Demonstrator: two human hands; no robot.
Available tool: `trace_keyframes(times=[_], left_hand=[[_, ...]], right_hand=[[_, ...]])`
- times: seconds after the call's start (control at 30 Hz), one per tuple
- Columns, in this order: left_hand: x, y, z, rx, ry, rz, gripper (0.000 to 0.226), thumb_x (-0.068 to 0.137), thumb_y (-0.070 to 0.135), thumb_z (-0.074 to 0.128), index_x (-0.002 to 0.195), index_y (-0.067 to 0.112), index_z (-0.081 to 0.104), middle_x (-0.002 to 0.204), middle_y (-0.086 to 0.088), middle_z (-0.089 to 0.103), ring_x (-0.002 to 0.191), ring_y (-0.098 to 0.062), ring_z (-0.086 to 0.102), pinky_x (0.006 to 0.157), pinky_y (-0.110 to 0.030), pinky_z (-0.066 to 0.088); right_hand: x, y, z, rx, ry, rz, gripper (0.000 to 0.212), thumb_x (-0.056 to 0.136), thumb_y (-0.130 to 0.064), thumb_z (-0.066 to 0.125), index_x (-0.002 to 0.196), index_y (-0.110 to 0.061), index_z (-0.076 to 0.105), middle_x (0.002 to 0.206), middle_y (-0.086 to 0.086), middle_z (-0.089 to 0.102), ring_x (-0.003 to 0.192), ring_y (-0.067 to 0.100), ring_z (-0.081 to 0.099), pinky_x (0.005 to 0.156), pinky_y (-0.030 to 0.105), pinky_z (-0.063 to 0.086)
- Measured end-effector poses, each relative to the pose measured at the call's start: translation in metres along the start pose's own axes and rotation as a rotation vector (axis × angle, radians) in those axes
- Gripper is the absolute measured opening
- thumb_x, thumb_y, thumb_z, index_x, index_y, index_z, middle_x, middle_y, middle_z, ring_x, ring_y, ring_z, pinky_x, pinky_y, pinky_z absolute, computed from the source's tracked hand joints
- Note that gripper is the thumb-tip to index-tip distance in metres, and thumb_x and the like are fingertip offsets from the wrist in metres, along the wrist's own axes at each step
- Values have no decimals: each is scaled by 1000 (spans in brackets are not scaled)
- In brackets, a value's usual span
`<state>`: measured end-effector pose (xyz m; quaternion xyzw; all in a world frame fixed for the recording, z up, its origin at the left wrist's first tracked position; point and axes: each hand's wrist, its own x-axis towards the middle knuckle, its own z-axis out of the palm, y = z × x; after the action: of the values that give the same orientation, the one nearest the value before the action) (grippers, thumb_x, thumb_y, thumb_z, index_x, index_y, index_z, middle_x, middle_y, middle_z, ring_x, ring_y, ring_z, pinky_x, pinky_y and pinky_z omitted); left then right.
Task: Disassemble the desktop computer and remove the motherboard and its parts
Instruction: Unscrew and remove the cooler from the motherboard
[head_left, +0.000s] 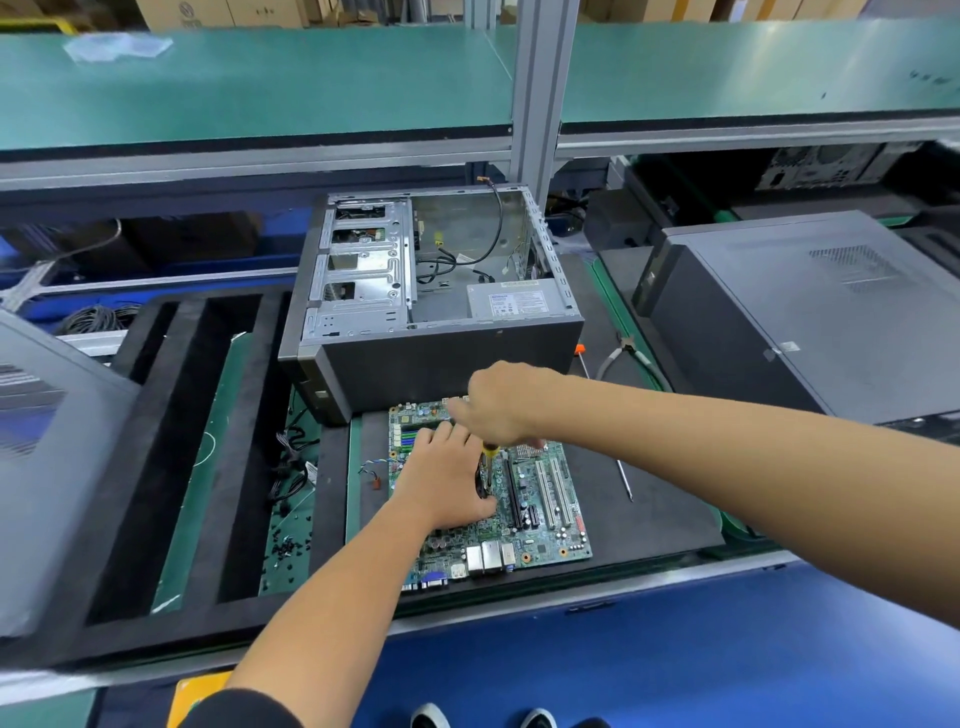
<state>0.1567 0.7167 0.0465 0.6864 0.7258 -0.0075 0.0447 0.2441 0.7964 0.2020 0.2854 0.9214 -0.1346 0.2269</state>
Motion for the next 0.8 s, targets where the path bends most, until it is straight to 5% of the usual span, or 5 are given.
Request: trace_keyframes(times=[0.17, 0.27, 0.37, 0.6, 0.8], left_hand=[[-1, 0, 0, 25, 28, 14, 48, 65, 64, 55, 77, 18, 51, 86, -2, 48, 93, -26, 46, 79, -39, 34], [-2, 0, 2, -28, 48, 6, 53, 66, 60, 58, 95, 16, 61, 84, 3, 55, 87, -22, 46, 76, -36, 33], [-2, 0, 2, -48, 44, 1, 47, 69, 61, 54, 90, 19, 52, 72, 10, 35, 77, -16, 33, 76, -36, 29], [-2, 2, -1, 8, 73, 9, 46, 60, 60, 63, 76, 18, 53, 81, -2, 53, 88, -26, 50, 75, -38, 34], [-1, 0, 0, 6, 67, 21, 48, 64, 64, 54, 84, 22, 46, 96, -2, 52, 92, -24, 44, 78, -38, 31]], right_hand=[[1, 1, -6, -160, -123, -193, 11, 96, -13, 46, 97, -4, 52, 79, 12, 60, 62, 22, 51, 54, 32, 39], [-10, -2, -2, -560, -68, -421, 32, 92, -9, 55, 117, -11, 36, 71, 2, 44, 57, 18, 41, 47, 33, 30], [-15, -2, 3, -860, 118, -613, 47, 89, -6, 57, 131, -10, 36, 62, -1, 36, 51, 19, 35, 45, 34, 29], [-6, 12, -2, -43, 4, -279, 19, 100, -30, 40, 94, -11, 43, 78, 7, 55, 70, 30, 57, 58, 35, 37], [2, 1, -2, -87, -60, -53, 19, 97, -8, 43, 110, 0, 54, 101, 19, 64, 65, 22, 51, 46, 27, 35]])
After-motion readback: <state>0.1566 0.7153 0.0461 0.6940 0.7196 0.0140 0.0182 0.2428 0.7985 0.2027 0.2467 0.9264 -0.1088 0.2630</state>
